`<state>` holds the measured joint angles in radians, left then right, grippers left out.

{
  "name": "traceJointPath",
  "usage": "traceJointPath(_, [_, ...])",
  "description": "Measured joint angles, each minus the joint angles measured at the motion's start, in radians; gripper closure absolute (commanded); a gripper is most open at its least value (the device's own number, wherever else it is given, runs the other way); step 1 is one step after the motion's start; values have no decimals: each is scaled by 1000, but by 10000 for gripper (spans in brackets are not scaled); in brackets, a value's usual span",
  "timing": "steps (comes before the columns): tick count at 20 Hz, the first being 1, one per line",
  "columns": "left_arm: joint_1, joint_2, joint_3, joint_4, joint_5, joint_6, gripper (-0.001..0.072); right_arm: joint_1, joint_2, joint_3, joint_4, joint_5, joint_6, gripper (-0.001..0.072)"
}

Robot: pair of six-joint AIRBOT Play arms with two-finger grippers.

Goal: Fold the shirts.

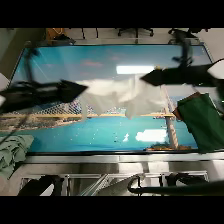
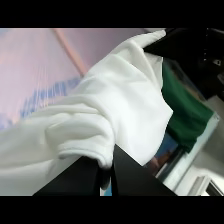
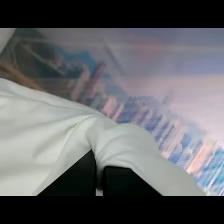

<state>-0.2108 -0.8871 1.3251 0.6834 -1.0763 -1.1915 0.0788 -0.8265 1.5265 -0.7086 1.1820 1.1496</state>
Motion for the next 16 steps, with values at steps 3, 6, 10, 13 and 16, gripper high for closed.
traceJointPath(3, [6,90,281,95,-43,-70,698,-6,83,203,3,10,0,702])
traceJointPath(6, [8,140,480,156,-96,-114,697,-8,144,313,3,19,0,701])
traceJointPath(10, [9,111,575,200,-228,-161,697,-9,146,328,3,72,8,701])
traceJointPath(13, [8,22,544,205,-351,-186,696,-10,96,227,10,133,19,700])
traceJointPath(16, [-13,-75,381,211,-392,-188,696,-8,29,43,35,160,20,700])
